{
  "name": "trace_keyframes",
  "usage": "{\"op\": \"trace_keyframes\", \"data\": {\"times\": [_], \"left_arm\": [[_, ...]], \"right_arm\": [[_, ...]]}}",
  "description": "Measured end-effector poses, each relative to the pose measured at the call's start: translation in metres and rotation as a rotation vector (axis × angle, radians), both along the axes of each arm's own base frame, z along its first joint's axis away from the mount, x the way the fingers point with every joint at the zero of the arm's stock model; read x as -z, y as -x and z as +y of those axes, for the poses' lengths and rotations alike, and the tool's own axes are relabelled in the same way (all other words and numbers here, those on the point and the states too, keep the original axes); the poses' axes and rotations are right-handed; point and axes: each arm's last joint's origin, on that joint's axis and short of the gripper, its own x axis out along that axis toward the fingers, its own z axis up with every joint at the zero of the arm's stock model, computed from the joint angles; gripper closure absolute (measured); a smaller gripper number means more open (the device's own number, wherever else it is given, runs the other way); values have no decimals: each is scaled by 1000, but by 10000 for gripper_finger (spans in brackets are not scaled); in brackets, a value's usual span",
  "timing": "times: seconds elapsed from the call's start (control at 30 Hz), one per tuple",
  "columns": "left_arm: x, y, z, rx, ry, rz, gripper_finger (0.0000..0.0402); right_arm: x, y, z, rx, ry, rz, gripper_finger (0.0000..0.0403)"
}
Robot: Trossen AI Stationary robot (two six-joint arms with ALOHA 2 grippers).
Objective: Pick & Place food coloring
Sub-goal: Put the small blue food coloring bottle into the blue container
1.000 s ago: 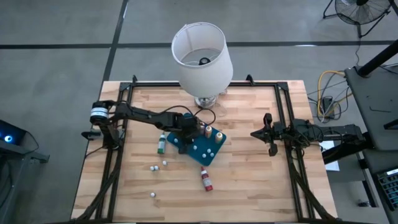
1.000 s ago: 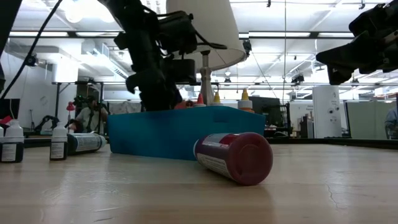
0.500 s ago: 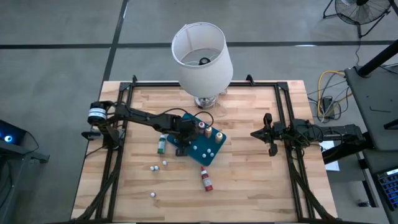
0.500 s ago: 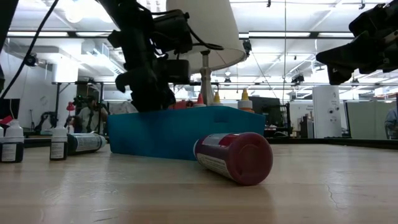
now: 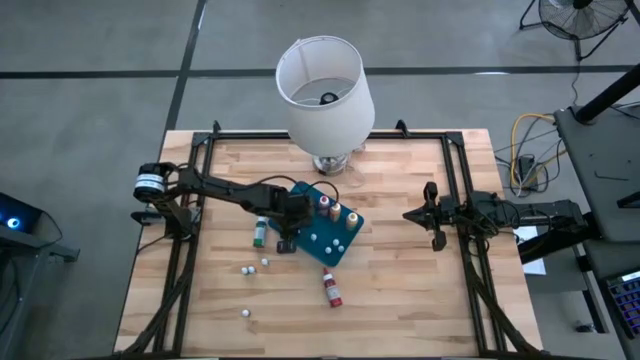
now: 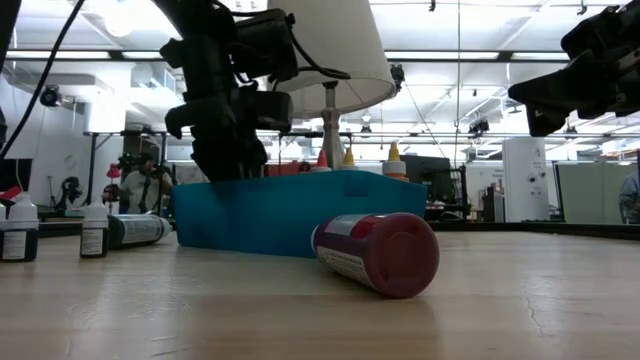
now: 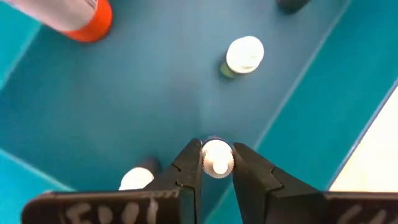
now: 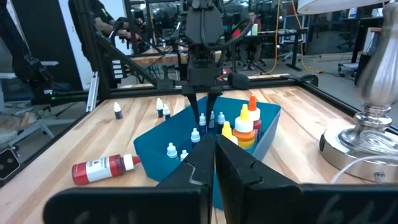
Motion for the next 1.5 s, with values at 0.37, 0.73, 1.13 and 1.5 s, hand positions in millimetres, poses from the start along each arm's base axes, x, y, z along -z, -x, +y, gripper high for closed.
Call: {"op": "trace_keyframes", "data": {"times": [0.37,0.73,1.13,1.5], "left_arm": [[5,2,-2,-12,8,-8,358],[5,1,-2,-13,10,-13,358],[4,1,-2,-6,16,-17,327],[3,1,-3,-2,27,-20,302]], "right_arm": [[0,0,0,1,0,-1,394],[0,0,0,0,0,-1,394],[0,0,0,0,0,-1,394],[0,0,0,1,0,0,394]]}}
